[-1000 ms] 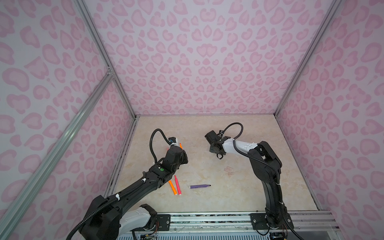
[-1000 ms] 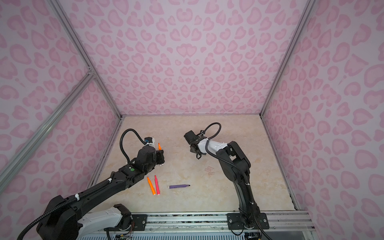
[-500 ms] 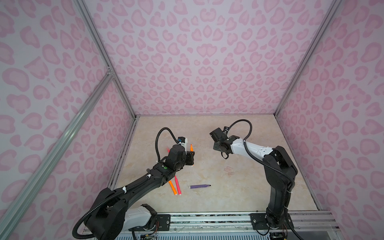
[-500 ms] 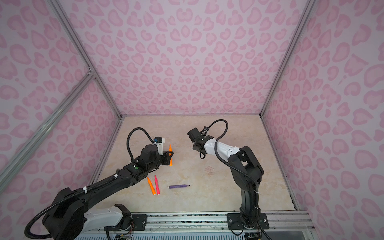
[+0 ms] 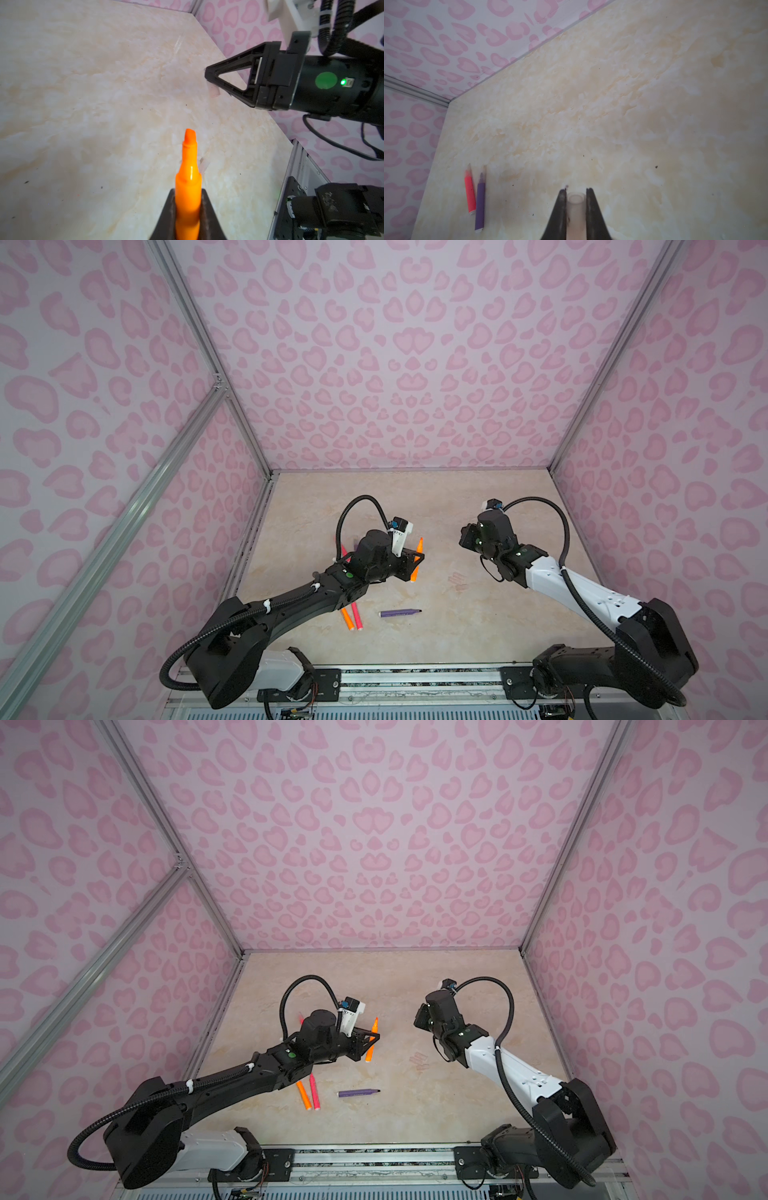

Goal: Insert the pens into the pen caps
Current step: 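Lift the pink cap with the right gripper toward the orange highlighter tip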

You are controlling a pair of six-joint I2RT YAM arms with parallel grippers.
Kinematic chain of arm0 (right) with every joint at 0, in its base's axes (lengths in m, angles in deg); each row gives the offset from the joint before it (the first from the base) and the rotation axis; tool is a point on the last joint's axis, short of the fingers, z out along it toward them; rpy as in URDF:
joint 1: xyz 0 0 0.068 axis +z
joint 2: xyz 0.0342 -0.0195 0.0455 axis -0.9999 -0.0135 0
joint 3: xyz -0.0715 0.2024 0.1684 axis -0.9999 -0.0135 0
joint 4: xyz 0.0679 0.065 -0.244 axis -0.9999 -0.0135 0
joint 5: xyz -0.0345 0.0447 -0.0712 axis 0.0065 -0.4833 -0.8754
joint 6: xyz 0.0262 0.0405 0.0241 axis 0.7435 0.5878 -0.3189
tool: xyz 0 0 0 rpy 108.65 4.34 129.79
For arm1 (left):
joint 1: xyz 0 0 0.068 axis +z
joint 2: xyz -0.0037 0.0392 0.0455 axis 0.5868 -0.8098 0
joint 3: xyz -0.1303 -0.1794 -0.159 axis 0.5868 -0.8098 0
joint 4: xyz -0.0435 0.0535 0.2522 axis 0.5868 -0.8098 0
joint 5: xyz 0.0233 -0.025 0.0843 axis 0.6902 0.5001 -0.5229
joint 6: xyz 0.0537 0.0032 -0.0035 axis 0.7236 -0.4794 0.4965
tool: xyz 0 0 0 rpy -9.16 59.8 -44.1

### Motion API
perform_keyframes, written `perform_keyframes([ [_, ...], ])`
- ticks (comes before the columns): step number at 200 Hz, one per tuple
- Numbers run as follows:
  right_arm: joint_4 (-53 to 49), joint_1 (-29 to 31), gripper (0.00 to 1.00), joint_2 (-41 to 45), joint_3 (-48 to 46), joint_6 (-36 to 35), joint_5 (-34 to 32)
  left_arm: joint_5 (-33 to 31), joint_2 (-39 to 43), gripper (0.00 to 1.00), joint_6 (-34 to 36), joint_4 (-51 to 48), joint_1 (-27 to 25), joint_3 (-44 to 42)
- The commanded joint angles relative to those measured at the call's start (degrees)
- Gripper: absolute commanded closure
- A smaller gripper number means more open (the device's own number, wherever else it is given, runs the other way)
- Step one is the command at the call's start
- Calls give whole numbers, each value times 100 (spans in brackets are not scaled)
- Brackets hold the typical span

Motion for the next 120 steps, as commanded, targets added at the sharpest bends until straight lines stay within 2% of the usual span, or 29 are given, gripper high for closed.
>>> perform_keyframes([
  [1,1011,-13,100,321,-154,-185,678,278,-147,97,321,153,-197,215],
  [31,1335,-23,100,825,-457,-151,659,328,-276,97,412,101,-434,339],
  [56,2024,-24,100,1116,-873,61,795,343,-330,97,443,59,-576,414],
  [93,2122,-12,100,1049,-824,128,1250,282,-348,97,474,17,-628,441],
  [120,2626,48,100,896,-950,377,1613,250,-349,97,430,21,-623,454],
])
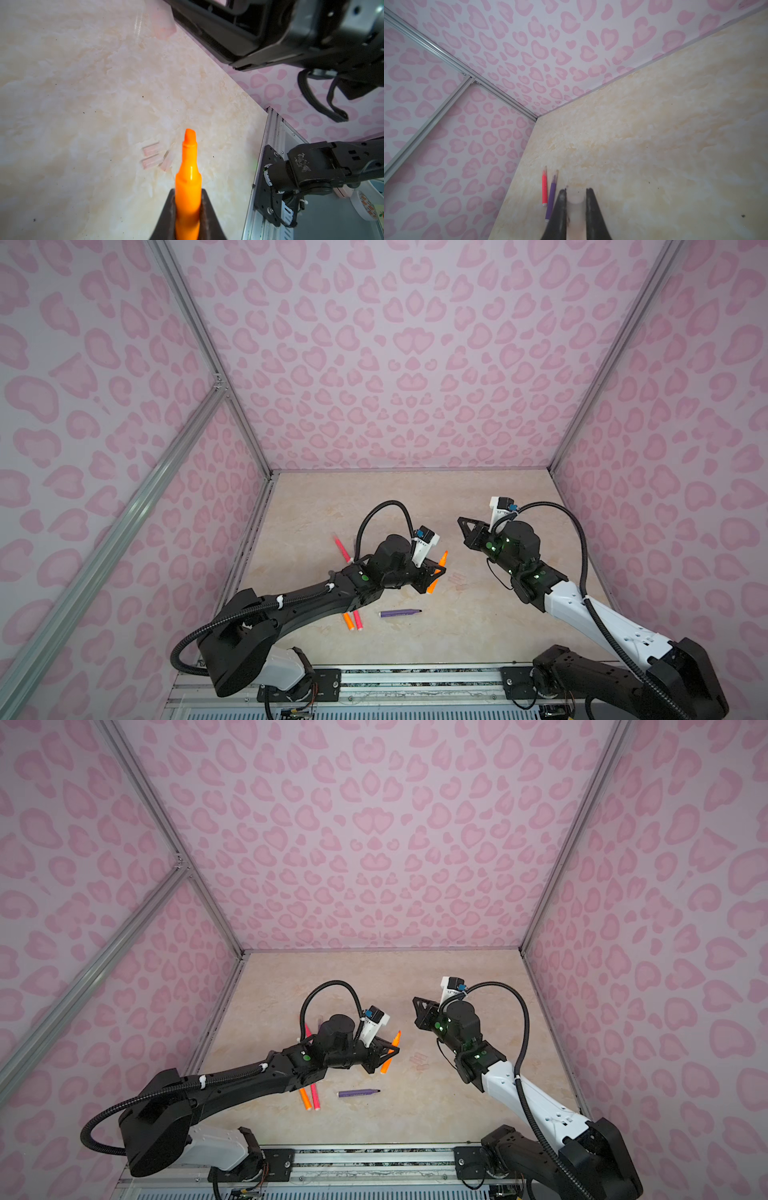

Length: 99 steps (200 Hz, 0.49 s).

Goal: Insert the pens into the pen caps
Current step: 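Lift the pink cap with the right gripper toward the orange highlighter tip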

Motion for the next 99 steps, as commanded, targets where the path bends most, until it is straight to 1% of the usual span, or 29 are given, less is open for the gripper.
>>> perform_keyframes([
  [1,653,58,100,-110,-118,228,455,-38,-31,97,43,95,-9,87],
  [17,870,193,100,-146,-213,286,429,-148,-7,97,25,88,-7,72],
  [58,987,600,100,-156,-260,187,186,-402,39,97,17,47,-4,43],
  [99,885,912,100,-59,-287,47,-171,-653,113,97,8,28,-6,-5],
])
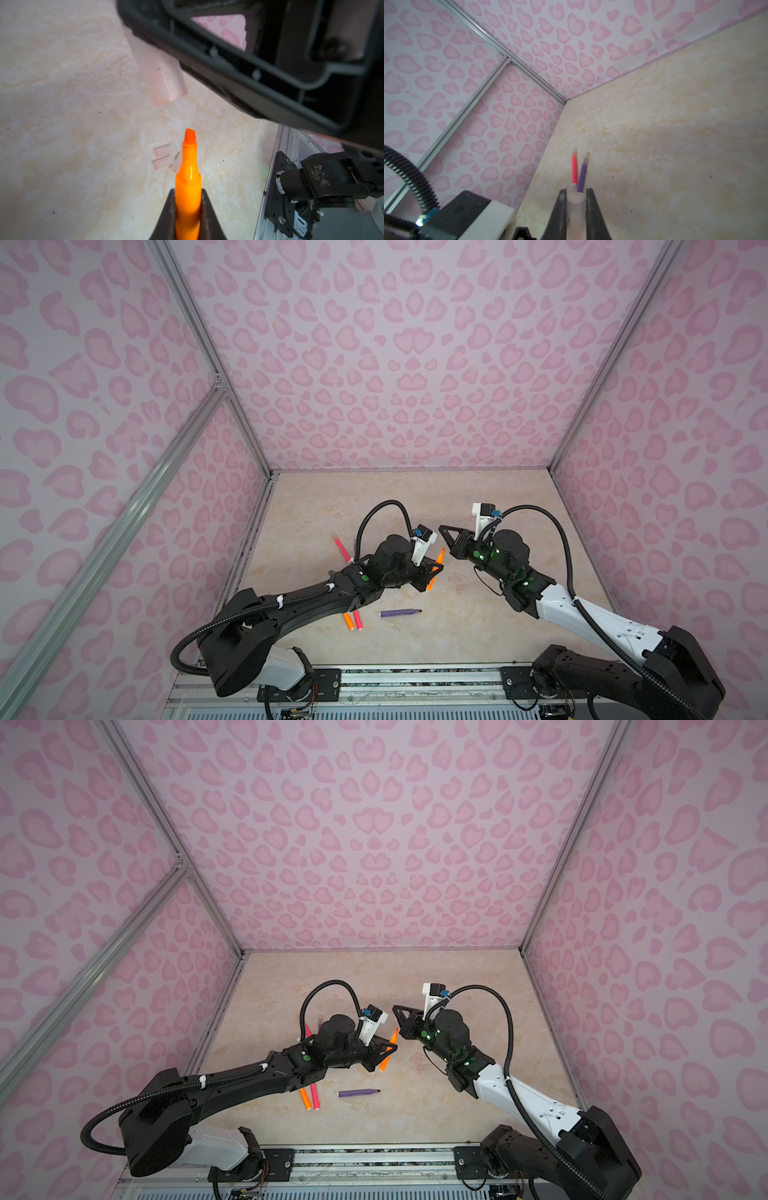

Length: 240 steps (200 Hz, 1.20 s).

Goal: Insert the pens into the pen caps
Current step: 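Lift the pink cap with the right gripper toward the orange highlighter tip, then lower the held pink cap onto the orange highlighter tip with the right gripper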

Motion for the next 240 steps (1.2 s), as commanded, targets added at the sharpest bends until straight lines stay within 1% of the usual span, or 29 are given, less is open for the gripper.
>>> perform_keyframes([
  [1,162,112,100,28,-58,-136,-274,-215,107,97,12,66,6,-12],
  [37,162,150,100,18,-75,-157,-307,-572,286,97,-14,59,16,-114],
  [73,226,157,100,-71,-84,-151,-270,-668,400,97,4,73,14,-183],
  [111,234,282,100,-108,-31,-218,-231,-685,381,97,22,67,15,-169],
  [172,232,301,100,-155,-17,-223,-233,-638,408,97,34,86,20,-195],
  [206,64,295,100,-181,47,-192,-454,-520,360,97,19,104,25,-173],
  [240,43,296,100,-183,58,-179,-533,-499,344,97,12,113,24,-161],
])
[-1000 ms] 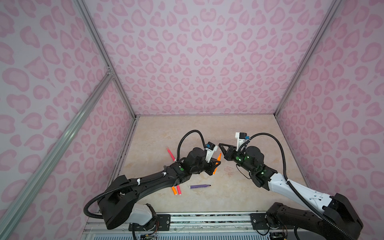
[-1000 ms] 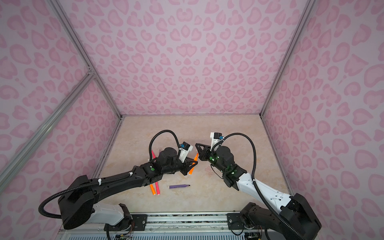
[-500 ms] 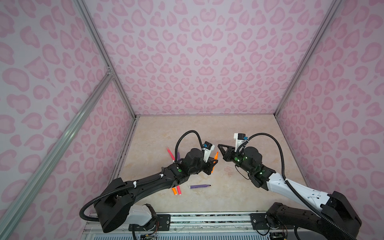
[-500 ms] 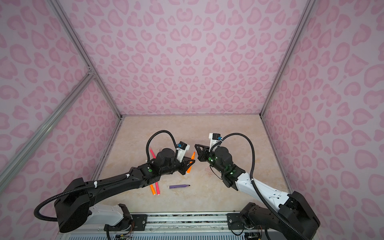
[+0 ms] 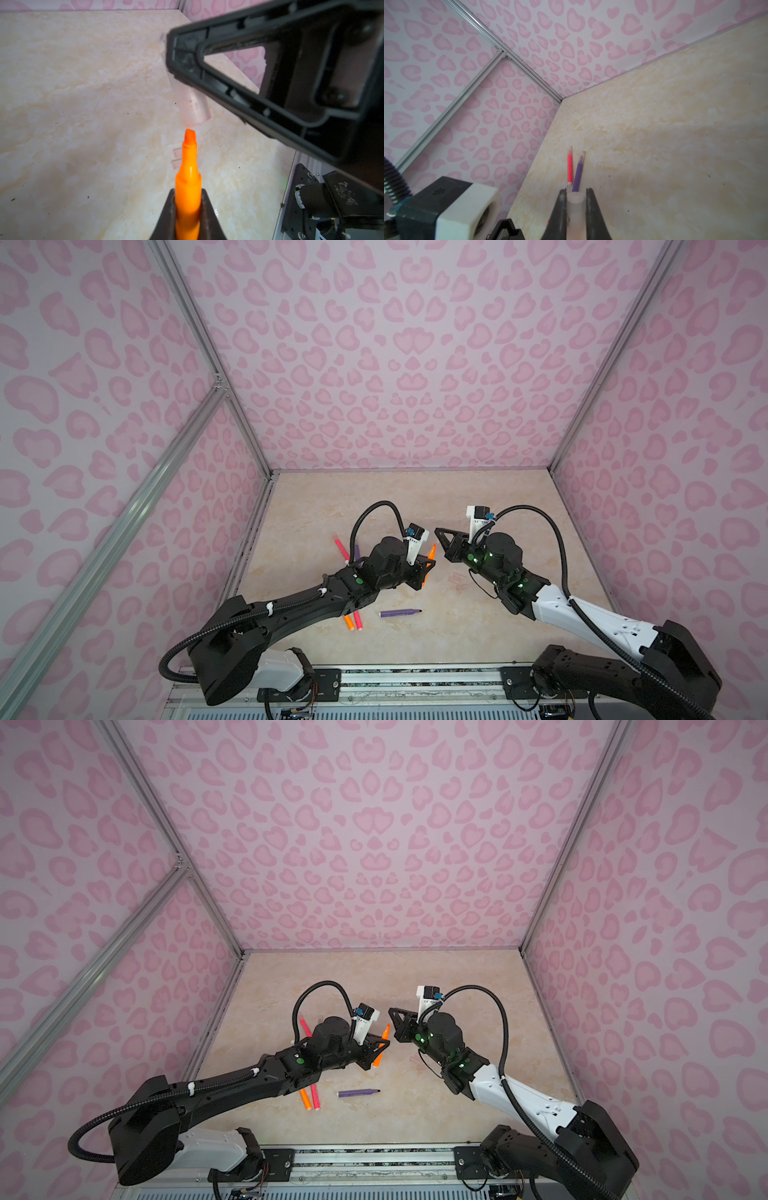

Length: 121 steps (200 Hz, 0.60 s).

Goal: Insert the pens into the pen caps
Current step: 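Lower the held pink cap onto the orange highlighter tip with the right gripper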

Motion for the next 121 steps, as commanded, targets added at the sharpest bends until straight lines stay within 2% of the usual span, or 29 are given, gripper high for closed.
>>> perform_keyframes([
  [1,50,3,100,-23,22,7,-141,73,6,97,27,211,9,19],
  [121,274,111,100,-165,13,33,34,-41,21,97,18,170,18,17],
])
